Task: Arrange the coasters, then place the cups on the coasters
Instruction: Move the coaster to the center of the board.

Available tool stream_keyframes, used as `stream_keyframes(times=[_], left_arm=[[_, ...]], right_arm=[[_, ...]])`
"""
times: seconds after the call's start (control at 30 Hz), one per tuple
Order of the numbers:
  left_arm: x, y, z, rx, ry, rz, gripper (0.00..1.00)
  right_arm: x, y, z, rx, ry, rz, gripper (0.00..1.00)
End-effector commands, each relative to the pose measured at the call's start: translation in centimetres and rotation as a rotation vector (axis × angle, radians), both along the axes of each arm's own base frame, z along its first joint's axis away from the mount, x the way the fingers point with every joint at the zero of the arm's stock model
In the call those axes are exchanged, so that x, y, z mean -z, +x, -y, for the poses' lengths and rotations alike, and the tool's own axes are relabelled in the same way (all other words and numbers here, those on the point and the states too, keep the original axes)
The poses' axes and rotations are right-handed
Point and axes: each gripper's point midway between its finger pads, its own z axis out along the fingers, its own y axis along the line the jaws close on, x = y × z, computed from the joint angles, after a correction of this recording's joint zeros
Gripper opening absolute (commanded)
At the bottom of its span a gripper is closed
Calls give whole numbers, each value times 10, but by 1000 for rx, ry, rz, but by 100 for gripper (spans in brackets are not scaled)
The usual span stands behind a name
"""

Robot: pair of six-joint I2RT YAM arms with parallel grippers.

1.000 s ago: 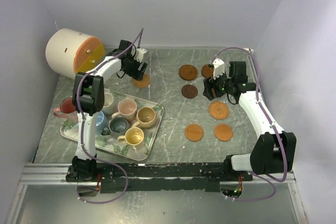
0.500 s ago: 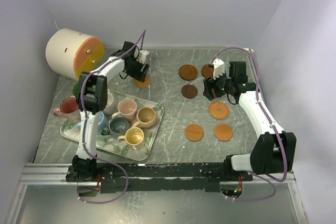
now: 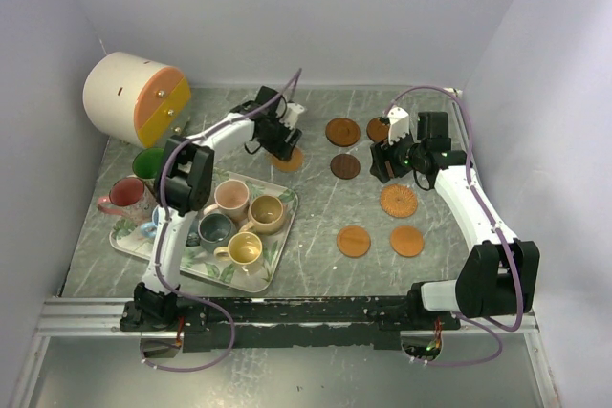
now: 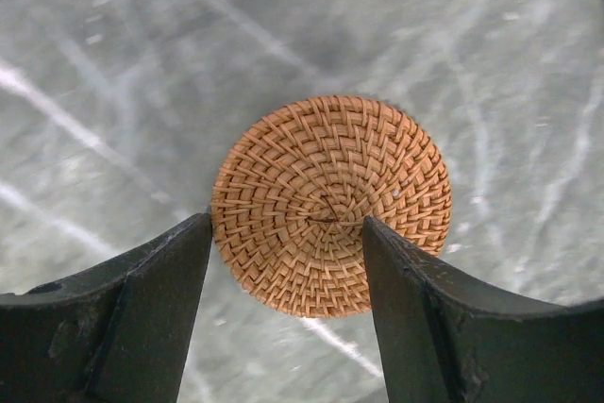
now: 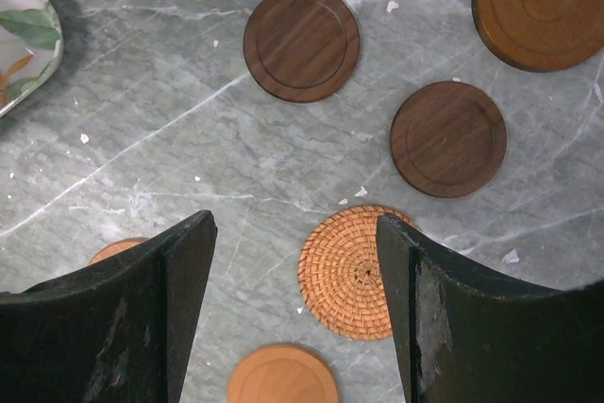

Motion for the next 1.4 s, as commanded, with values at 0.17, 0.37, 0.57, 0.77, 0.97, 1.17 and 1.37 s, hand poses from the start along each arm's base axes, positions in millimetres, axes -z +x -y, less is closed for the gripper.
stream_keyframes(times=[0.17,0.37,0.57,0.77,0.97,1.17,1.37], left_arm=[[8,-59,56,134,31,-46,73],[10,-86,68,195,57,-50,72],[11,-109,79,241,56,-67,71],[12,-136,103,322,2,-91,71],[15,-149,127,331,-36,-88,71],[19,-167,152,339,-69,-102,70],[23,-179,169,332,-65,-78,71]], right_arm=[[1,-1,6,10,-21,13,69],[0,0,7,15,-26,16,69],[0,0,8,20,-33,18,69],[-2,0,10,27,-35,21,69],[-11,6,32,123,-12,39,69],[-17,8,55,205,0,53,69],[-18,9,61,226,-2,53,69]])
